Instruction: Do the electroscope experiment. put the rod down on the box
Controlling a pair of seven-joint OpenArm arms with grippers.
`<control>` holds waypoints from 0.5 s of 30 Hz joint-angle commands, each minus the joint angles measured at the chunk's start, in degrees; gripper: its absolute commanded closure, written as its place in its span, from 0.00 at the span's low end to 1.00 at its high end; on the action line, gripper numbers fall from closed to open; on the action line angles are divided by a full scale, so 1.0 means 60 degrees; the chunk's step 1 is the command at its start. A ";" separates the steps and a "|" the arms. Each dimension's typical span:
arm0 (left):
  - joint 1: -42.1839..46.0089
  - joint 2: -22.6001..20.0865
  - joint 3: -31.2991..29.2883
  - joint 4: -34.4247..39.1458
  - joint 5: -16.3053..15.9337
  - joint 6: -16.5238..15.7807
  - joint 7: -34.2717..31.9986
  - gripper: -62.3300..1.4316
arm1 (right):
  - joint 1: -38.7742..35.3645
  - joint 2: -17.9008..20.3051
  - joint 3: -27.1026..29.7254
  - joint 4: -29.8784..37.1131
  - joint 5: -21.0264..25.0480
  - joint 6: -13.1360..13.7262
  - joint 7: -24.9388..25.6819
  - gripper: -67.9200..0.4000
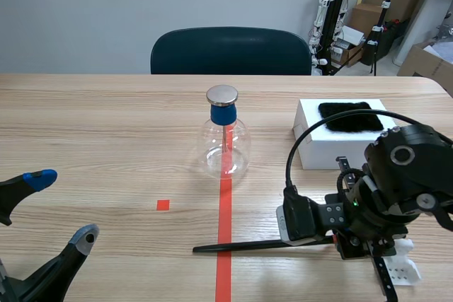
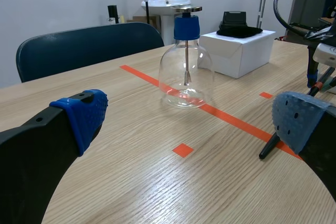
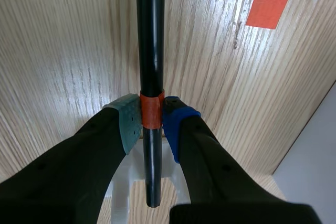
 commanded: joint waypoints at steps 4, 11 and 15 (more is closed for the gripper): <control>-0.0004 -0.0055 -0.0029 0.0069 -0.0095 -0.0015 -0.0138 0.00 | 0.0189 0.0055 0.0091 0.0062 -0.0033 0.0077 -0.0011 0.64; -0.0004 -0.0055 -0.0029 0.0069 -0.0095 -0.0015 -0.0138 0.00 | 0.0189 0.0055 0.0095 0.0062 -0.0025 0.0077 -0.0015 0.32; -0.0004 -0.0055 -0.0029 0.0069 -0.0095 -0.0015 -0.0138 0.00 | 0.0189 0.0113 0.0095 0.0168 -0.0025 0.0077 -0.0022 0.14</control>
